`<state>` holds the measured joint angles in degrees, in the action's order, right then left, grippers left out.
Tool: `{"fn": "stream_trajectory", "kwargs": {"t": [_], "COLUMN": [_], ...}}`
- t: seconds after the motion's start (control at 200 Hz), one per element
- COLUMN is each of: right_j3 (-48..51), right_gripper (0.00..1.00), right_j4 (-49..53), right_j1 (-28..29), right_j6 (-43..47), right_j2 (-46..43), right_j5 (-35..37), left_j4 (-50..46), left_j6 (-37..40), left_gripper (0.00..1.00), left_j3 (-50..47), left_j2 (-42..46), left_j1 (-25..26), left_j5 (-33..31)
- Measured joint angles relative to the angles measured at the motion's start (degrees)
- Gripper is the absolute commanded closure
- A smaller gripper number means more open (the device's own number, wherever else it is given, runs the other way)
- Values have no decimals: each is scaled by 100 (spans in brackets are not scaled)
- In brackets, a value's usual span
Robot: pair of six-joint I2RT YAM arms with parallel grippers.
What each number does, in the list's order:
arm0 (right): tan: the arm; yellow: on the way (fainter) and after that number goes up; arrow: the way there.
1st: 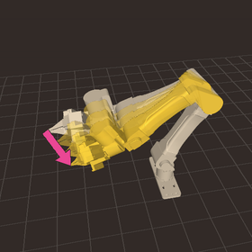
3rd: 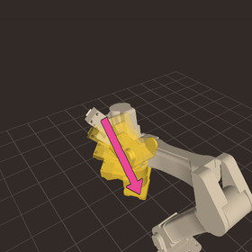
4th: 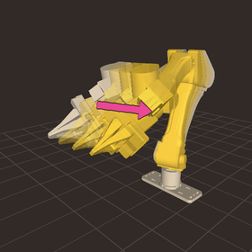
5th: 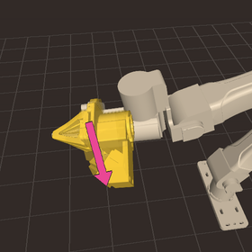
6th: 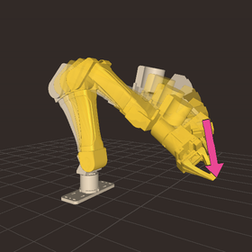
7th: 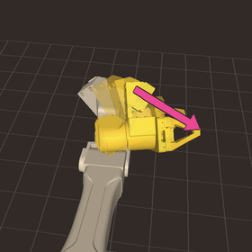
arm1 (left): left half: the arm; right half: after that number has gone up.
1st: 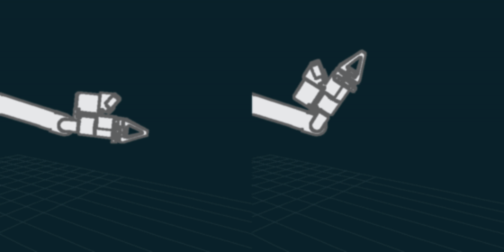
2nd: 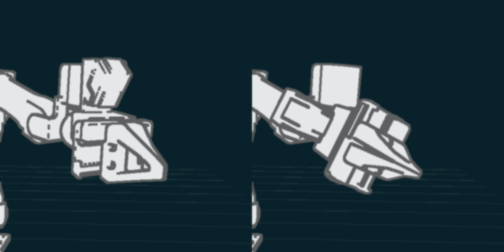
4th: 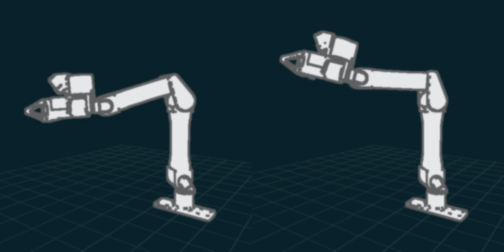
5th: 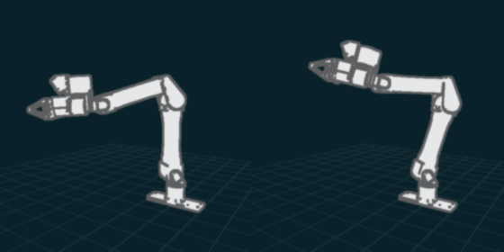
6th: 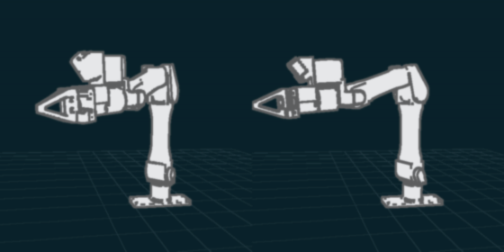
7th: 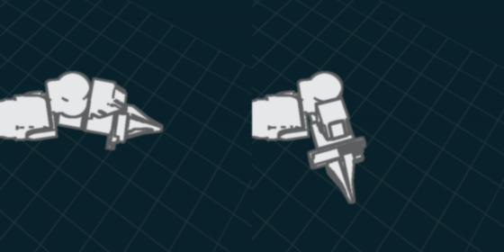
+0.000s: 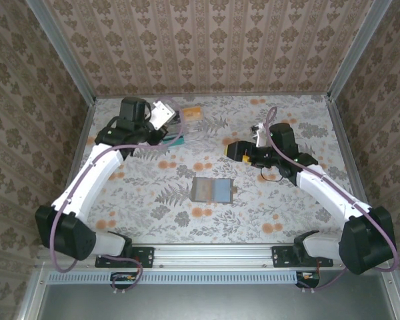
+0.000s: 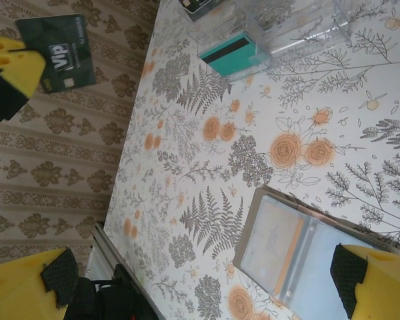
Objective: Take the credit cards out of the card holder
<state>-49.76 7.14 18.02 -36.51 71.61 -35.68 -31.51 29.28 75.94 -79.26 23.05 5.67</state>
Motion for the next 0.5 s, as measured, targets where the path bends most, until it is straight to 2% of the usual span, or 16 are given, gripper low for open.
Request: {"fn": "stream_trajectory", "kwargs": {"t": [0.22,0.5], "right_j3": [-144,-391], "right_gripper": [0,0], "right_j4": [94,315], "right_j1": [-39,-63], "right_j6": [46,81], "right_j2": [61,125], "right_j5": [-4,-2], "left_j4": [94,337], "left_j6": [1622,2785], "left_gripper": [100,100], "left_j3": [120,765], "left_j2": [-739,-1829], "left_j1": [-59,-155], "left_j5": [-192,-494]}}
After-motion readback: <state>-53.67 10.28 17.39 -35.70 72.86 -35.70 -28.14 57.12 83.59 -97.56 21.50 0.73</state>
